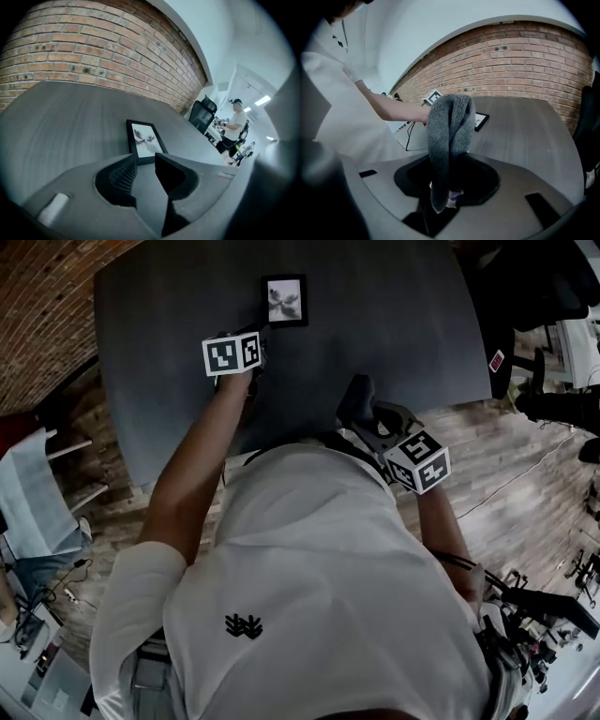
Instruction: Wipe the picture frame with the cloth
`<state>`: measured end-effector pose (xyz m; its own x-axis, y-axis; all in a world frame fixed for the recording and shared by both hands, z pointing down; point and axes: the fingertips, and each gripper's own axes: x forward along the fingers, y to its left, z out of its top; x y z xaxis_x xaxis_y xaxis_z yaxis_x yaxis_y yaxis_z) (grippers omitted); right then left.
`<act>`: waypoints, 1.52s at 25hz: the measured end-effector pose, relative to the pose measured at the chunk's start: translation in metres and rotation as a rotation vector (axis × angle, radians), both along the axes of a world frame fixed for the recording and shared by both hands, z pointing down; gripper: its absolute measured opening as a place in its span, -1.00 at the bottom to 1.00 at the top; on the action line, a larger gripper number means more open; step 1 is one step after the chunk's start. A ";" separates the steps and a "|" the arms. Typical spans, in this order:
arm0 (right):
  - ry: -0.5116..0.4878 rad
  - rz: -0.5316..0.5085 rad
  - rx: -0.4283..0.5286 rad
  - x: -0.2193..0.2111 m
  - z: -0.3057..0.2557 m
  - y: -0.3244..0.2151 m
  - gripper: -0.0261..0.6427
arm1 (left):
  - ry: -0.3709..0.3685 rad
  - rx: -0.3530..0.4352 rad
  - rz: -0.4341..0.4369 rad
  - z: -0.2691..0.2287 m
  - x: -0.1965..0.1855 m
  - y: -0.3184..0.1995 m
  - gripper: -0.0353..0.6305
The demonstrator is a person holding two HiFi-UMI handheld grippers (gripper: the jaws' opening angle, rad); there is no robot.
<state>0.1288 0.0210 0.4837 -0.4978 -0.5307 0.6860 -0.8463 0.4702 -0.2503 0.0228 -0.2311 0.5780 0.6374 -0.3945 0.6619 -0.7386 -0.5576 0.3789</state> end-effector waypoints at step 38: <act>-0.373 -0.428 0.136 -0.022 -0.061 -0.084 -0.48 | 0.048 0.036 -0.173 -0.081 -0.025 0.095 -0.67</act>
